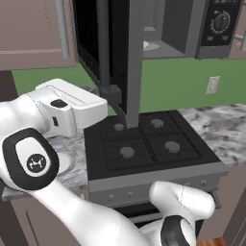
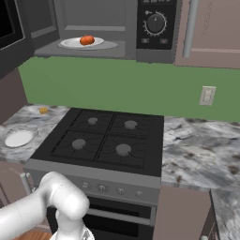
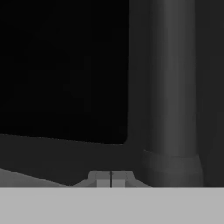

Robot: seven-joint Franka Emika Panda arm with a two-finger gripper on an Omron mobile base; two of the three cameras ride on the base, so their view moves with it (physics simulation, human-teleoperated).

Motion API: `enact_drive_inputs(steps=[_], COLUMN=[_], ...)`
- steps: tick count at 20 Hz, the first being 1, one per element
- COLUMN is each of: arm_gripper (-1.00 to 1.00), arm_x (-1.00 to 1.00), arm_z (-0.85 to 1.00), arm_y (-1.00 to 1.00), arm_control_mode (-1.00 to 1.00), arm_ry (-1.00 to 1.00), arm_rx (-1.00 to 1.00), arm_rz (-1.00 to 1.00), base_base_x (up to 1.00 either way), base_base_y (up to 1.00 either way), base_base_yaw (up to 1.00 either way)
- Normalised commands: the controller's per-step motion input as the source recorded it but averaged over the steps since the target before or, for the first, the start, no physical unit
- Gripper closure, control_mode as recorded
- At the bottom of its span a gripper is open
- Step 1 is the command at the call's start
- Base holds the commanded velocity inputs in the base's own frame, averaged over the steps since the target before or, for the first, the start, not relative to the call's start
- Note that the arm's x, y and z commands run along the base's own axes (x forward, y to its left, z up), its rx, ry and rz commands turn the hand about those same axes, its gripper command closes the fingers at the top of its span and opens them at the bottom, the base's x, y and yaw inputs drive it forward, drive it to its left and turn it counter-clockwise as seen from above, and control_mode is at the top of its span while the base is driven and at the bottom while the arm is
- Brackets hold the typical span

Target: Pick the squash from the counter and place it in the microwave. Then turn on the microwave.

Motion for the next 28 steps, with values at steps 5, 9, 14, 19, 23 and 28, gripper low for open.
enact_drive_inputs(steps=[5, 9, 14, 19, 23, 28], arm_gripper=[1.00, 1.00, 1.00, 1.00, 1.00, 1.00], arm_x=[-0.01, 0.00, 0.00, 0.00, 0.00, 0.00], arm_z=[0.00, 0.01, 0.06, 0.12, 0.14, 0.14], arm_y=[-0.37, -0.39, -0.37, -0.36, -0.36, -0.35], arm_control_mode=[-1.00, -1.00, -1.00, -1.00, -1.00, -1.00], arm_ry=[0.00, 0.00, 0.00, 0.00, 0.00, 0.00], arm_rx=[-0.01, 0.00, 0.00, 0.00, 0.00, 0.00], arm_rz=[0.00, 0.00, 0.00, 0.00, 0.00, 0.00], base_base_x=[0.00, 0.00, 0.00, 0.00, 0.00, 0.00], base_base_y=[0.00, 0.00, 0.00, 0.00, 0.00, 0.00], base_base_yaw=[0.00, 0.00, 0.00, 0.00, 0.00, 0.00])
